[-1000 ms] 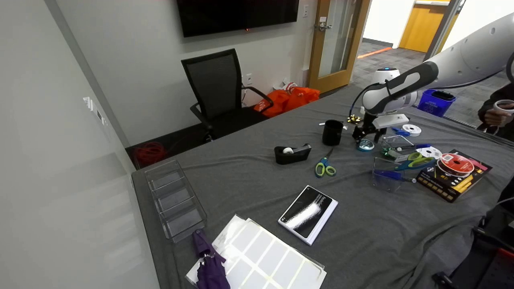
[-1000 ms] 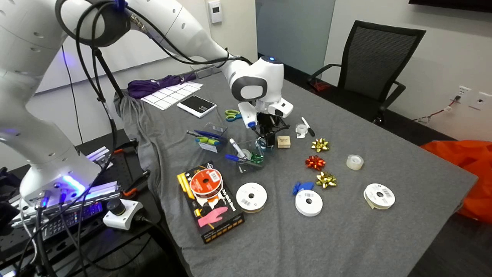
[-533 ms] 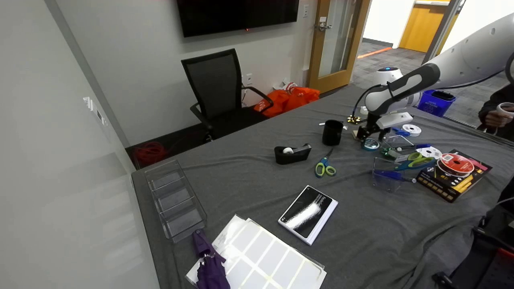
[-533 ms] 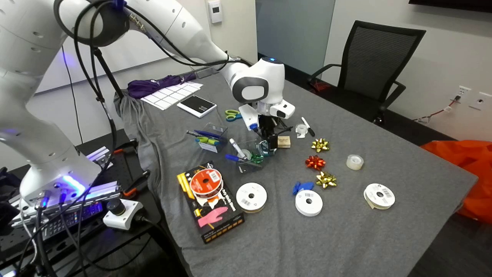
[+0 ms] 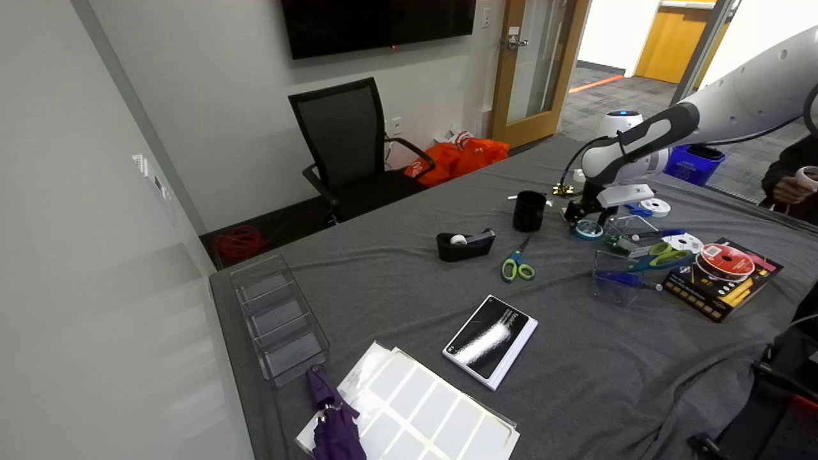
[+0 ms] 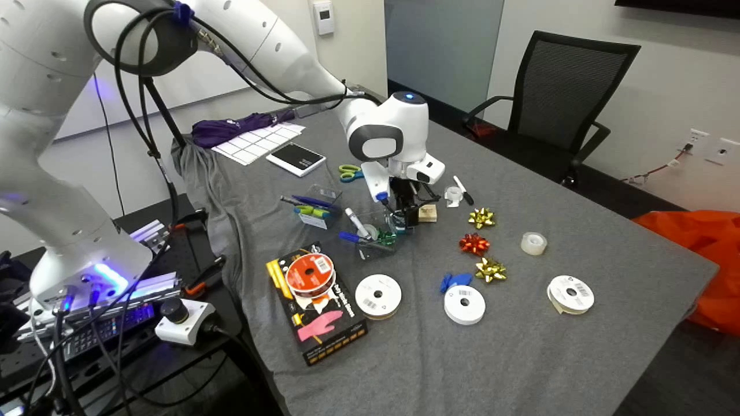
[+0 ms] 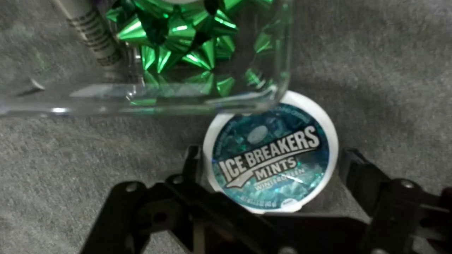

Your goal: Place the ribbon tape with a green label in the container on the right

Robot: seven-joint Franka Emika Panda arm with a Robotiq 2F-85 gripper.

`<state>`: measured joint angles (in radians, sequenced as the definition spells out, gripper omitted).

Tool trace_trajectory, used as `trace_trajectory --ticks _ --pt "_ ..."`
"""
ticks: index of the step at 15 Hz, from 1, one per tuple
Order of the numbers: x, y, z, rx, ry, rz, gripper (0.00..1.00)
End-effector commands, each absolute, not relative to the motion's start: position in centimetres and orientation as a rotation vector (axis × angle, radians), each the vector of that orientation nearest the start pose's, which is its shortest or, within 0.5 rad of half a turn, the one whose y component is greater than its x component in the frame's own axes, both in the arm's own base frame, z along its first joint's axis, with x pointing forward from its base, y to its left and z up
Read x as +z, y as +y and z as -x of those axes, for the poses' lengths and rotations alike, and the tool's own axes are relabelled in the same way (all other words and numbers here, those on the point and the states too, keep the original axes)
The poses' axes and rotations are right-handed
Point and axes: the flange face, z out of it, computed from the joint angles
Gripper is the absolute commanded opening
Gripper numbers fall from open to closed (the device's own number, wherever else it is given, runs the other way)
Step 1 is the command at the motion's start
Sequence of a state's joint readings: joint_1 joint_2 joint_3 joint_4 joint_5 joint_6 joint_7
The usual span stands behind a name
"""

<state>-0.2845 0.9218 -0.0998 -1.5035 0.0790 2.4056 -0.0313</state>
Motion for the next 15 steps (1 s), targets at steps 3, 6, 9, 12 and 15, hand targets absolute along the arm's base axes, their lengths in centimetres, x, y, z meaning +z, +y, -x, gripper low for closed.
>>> trace_trajectory --ticks 3,6,9,12,15 --pt "10.6 -25.6 -65.1 -0.009 0.547 3.078 0.73" --pt "10.9 -25.6 -65.0 0.006 0.554 3.077 0.61" --pt "11.5 -25.5 -64.9 0.011 0.562 3.078 0.61" --pt "13.5 -25.3 -64.4 0.007 0.595 3.068 0.61" --pt "16.1 -25.2 -63.8 -0.013 0.626 3.043 0.61"
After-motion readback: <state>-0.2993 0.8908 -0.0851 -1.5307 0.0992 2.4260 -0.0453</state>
